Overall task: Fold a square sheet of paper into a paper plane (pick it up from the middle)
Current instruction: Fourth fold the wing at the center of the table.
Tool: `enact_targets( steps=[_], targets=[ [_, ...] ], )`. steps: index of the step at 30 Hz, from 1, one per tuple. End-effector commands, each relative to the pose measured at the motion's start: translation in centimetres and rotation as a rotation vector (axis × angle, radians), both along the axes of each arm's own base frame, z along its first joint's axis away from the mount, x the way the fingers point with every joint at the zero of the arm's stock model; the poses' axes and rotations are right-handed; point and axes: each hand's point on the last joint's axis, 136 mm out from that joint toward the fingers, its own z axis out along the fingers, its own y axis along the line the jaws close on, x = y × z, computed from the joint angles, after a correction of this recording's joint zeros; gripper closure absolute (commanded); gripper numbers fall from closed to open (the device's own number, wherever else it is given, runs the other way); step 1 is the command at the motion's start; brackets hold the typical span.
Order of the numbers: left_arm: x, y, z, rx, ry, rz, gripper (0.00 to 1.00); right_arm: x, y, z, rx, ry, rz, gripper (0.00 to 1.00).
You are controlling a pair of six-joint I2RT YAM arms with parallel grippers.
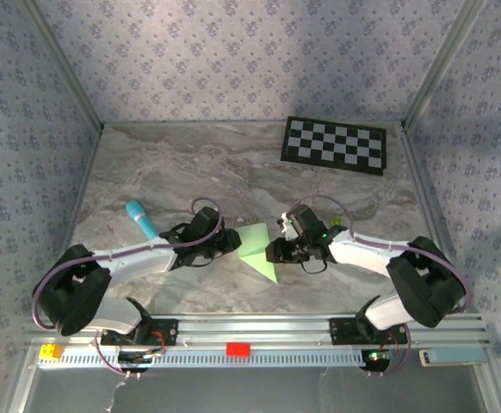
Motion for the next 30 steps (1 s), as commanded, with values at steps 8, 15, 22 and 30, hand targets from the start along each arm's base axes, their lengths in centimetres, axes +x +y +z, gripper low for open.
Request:
enact_targets(
  steps=[8, 15, 22, 30],
  targets=[
    [-0.2, -0.4, -0.2, -0.094, 0.062, -0.059, 0.63, 0.7, 1.8, 1.0, 0.068, -0.022, 0.055, 0.85],
    [0.7, -0.5, 0.1, -0.161, 0.088, -0.055, 0.59, 0.7, 1.6, 1.8, 0.127, -0.034, 0.053, 0.95],
    [1.4, -0.5, 0.3, -0.210, 0.102, -0.042, 0.49, 0.7, 1.1, 2.7, 0.201, -0.044, 0.042, 0.95],
    [2.0, -1.5, 0.2, -0.252, 0.120, -0.050, 0.46, 0.9, 0.6, 3.1, 0.238, -0.048, 0.026, 0.95]
  ],
)
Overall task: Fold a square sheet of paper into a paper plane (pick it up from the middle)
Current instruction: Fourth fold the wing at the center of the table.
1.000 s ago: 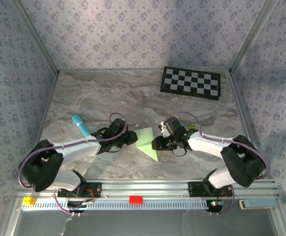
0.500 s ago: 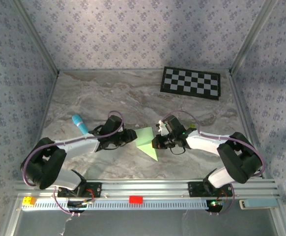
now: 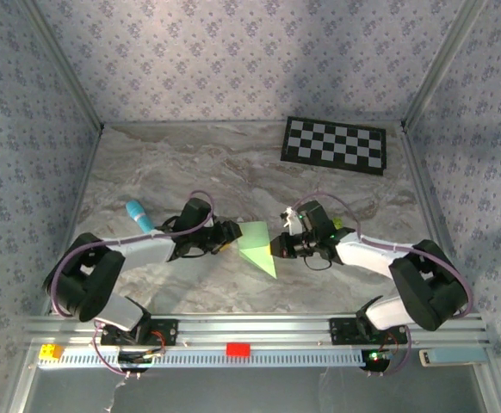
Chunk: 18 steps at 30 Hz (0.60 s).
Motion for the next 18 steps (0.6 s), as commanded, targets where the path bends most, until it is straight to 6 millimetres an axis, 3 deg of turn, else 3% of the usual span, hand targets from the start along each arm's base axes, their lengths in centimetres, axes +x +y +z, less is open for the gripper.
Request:
enact_targets(
  steps=[1, 6, 18],
  targets=[
    [0.5, -1.0, 0.6, -0.053, -0.004, -0.015, 0.46, -0.2, 0.0, 0.6, 0.037, -0.001, 0.005, 0.96],
    [0.9, -1.8, 0.3, -0.083, 0.008, -0.022, 0.47, -0.3, -0.3, 0.5, 0.038, 0.002, -0.005, 0.95],
    [2.0, -3.2, 0.0, -0.134, 0.020, -0.028, 0.59, -0.4, -0.8, 0.1, 0.040, 0.011, -0.011, 0.95]
  ],
)
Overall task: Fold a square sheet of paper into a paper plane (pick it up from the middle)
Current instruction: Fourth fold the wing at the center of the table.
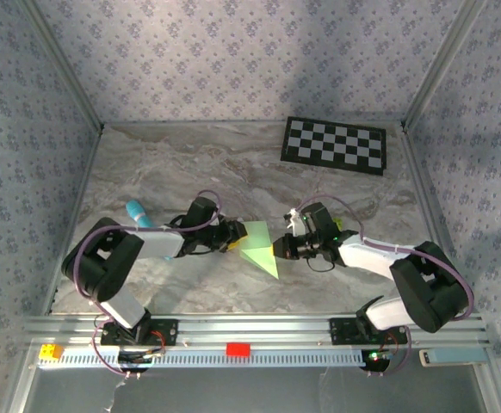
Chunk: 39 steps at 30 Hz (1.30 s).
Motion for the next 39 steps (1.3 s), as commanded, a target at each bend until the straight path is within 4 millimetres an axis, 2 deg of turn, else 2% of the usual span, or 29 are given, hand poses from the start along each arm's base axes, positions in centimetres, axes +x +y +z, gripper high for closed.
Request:
enact_targets(
  steps=[1, 6, 10, 14, 19, 23, 26, 30, 34, 39],
  targets=[
    [1.1, -1.1, 1.3, -0.054, -0.031, -0.011, 0.61, -0.2, -0.2, 0.5, 0.023, -0.001, 0.002, 0.95],
    [1.4, -1.4, 0.9, -0.066, -0.022, -0.005, 0.76, -0.2, -0.4, 0.3, 0.013, 0.001, -0.005, 0.92],
    [1.7, -1.1, 0.9, -0.065, -0.028, 0.040, 0.90, 0.0, -1.1, -0.4, -0.046, 0.006, -0.024, 0.83],
    [1.8, -0.3, 1.0, -0.041, -0.043, 0.111, 0.95, 0.3, -2.4, -0.7, -0.135, -0.017, -0.057, 0.65],
    [1.4, 0.0, 1.7, 0.000, -0.079, 0.175, 0.98, 0.7, -4.2, 0.4, -0.226, -0.112, -0.111, 0.58],
    [1.2, 0.4, 2.4, 0.035, -0.101, 0.236, 0.99, 1.0, -4.8, 1.4, -0.315, -0.299, -0.137, 0.57],
    [1.2, 0.6, 2.6, 0.052, -0.108, 0.264, 0.99, 0.3, -3.7, 2.5, -0.349, -0.541, -0.089, 0.57],
    [1.3, 0.7, 2.7, 0.052, -0.106, 0.274, 0.98, -1.4, -1.5, 4.0, -0.384, -0.833, 0.017, 0.56],
    [1.4, 0.4, 3.0, 0.051, -0.109, 0.266, 0.98, -2.3, -0.2, 3.3, -0.486, -0.934, 0.111, 0.56],
    [1.3, 0.2, 3.1, 0.048, -0.104, 0.252, 0.97, -2.3, 1.0, 2.1, -0.589, -1.004, 0.168, 0.57]
  ],
)
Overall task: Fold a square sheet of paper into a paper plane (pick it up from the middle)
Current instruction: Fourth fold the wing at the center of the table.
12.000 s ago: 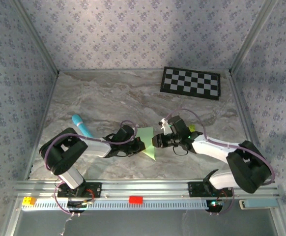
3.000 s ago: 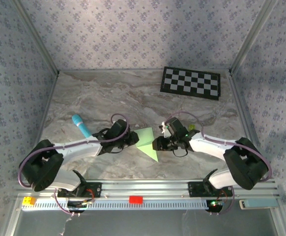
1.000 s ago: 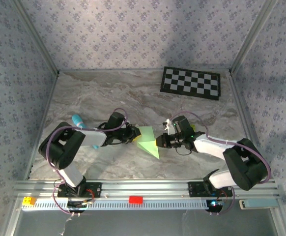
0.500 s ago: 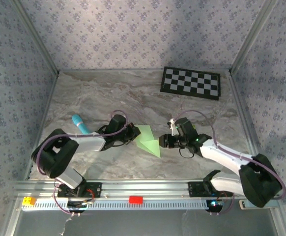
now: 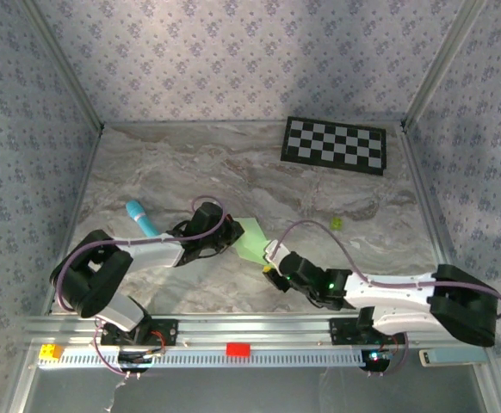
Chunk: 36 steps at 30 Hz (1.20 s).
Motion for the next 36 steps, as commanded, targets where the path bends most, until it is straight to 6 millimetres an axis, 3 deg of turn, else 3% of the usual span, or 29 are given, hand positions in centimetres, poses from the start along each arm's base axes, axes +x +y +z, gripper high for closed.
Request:
enact_targets(
  steps=[1, 7, 14, 24, 36],
  targets=[
    [0.2, -0.2, 0.9, -0.009, 0.000, 0.010, 0.97, 1.8, 0.7, 1.6, -0.055, -0.141, -0.028, 0.56],
    [0.2, -0.7, 1.0, -0.012, 0.005, -0.013, 0.96, 2.8, 1.2, 0.5, -0.131, -0.167, -0.064, 0.57],
    [0.3, -0.7, 1.2, -0.003, 0.004, -0.020, 0.96, 2.6, 1.8, -0.6, -0.170, -0.151, -0.040, 0.60],
    [0.3, -0.6, 1.3, 0.002, 0.006, -0.026, 0.96, 3.0, 1.3, -1.5, -0.201, -0.149, -0.081, 0.63],
    [0.3, -0.4, 1.3, 0.001, 0.006, -0.021, 0.96, 3.0, 1.8, -1.9, -0.200, -0.130, -0.075, 0.76]
  ],
)
